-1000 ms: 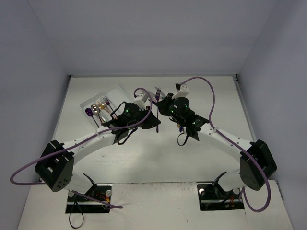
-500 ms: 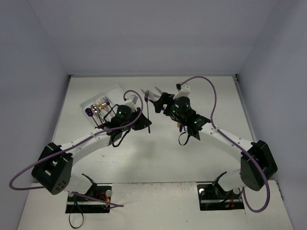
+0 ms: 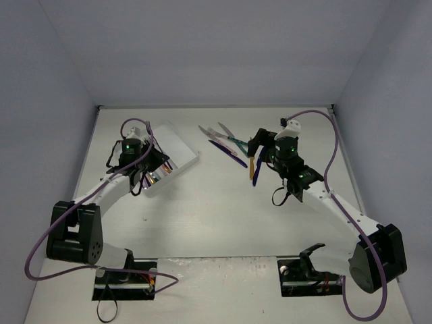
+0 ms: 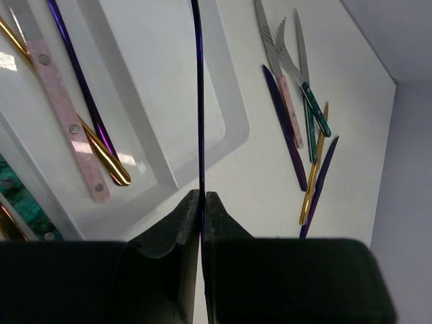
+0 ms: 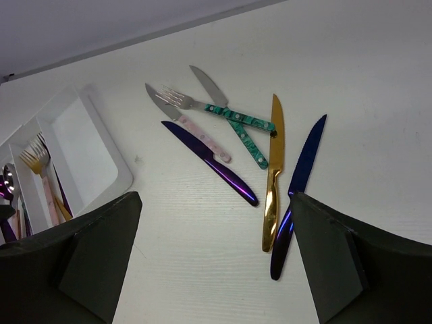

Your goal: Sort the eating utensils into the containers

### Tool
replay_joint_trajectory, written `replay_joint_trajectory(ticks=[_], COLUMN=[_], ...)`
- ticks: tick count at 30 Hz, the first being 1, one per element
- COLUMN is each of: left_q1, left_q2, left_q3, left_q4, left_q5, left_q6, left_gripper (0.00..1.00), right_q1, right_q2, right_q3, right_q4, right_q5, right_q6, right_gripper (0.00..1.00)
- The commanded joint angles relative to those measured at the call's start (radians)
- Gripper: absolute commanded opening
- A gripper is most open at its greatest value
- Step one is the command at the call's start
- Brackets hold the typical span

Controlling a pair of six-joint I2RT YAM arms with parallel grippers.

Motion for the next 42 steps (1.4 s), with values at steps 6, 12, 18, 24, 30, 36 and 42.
replay_joint_trajectory(ticks=[6, 12, 18, 24, 30, 36, 42], left_q1=[0.116, 0.125, 0.125, 0.125, 0.125, 0.125, 0.125], left_q2=[0.144, 0.195, 0.201, 0.148, 0.018, -0.169, -0.369], left_q3=[0.136, 0.134, 0.147, 0.157, 0.223, 0.315, 0.220], left_q4=[0.045, 0.045, 0.031, -0.034, -0.248, -0.479, -0.477], left_q5=[0.061, 0.055, 0.052, 0.043, 0.009, -0.168, -0.356], left_q6=[0.004, -0.010, -0.009, -0.008, 0.098, 0.362, 0.496], left_gripper=[0.00, 0.06, 0.37, 0.55, 0.65, 0.79, 0.97], right_q1=[-0.023, -0.036, -0.041, -0.041, -0.045, -0.068, -0.162], right_q2=[-0.055, -0.066, -0.052, -0.040, 0.085, 0.288, 0.531], right_q3=[-0.027, -0.028, -0.023, -0.009, 0.087, 0.282, 0.472], right_q4=[0.014, 0.008, 0.006, 0.004, -0.018, -0.048, -0.065], right_q5=[0.026, 0.022, 0.011, 0.002, -0.075, -0.168, -0.395], right_q6=[-0.042, -0.052, -0.055, -0.062, -0.166, -0.373, -0.571], right_gripper=[0.90, 0.90, 0.90, 0.90, 0.90, 0.85, 0.74])
